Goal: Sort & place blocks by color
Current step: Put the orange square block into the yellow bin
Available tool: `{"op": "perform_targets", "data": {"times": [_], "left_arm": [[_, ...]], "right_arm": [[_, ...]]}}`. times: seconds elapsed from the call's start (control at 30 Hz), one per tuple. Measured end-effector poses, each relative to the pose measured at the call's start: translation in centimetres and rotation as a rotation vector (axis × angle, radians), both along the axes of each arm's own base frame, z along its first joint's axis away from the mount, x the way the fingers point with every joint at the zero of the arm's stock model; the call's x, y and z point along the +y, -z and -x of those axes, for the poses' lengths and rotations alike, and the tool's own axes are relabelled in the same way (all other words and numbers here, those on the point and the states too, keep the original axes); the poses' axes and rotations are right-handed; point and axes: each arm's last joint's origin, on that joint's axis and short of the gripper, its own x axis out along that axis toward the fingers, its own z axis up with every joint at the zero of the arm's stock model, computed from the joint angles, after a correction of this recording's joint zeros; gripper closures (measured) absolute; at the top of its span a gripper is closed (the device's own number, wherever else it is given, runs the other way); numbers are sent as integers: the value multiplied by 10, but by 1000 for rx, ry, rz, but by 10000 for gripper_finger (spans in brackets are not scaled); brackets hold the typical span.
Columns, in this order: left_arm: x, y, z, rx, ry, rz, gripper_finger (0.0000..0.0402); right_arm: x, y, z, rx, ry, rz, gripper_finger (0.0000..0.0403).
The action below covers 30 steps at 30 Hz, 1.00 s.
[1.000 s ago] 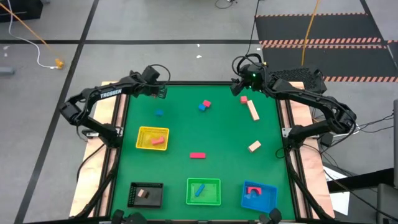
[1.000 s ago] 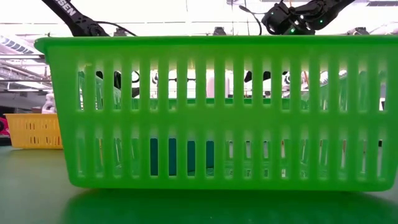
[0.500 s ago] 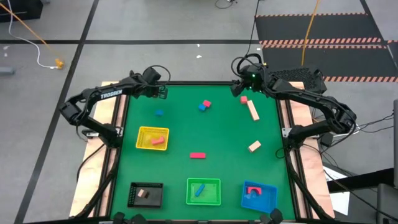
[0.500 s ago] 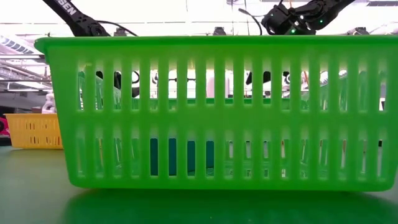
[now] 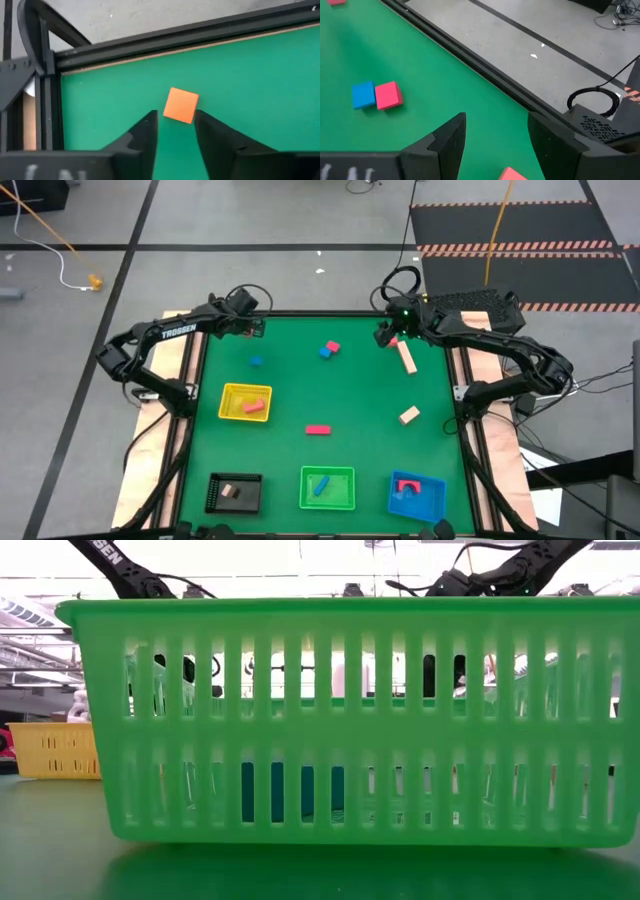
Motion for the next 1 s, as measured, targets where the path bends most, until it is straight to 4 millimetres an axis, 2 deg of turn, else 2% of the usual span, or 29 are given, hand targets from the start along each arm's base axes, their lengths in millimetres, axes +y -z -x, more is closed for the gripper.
{"op": "perform_targets", "data": {"times": [0.2,0.33,0.53,0.67,1.0], "left_arm": [[0,0,-3,-98,-18,35,187],[3,11,-4,-79,-62,64,157],[16,39,-2,-24,-139,141,151],[23,52,0,-17,-157,171,151],[32,55,-4,-76,-91,151,151]], "right_arm": [[0,1,0,-11,1,8,197],[-1,-2,-2,-37,5,23,197],[-2,-2,-2,-59,18,18,197],[-2,-2,-2,-60,18,18,197],[-2,-2,-2,-59,18,18,197]]}}
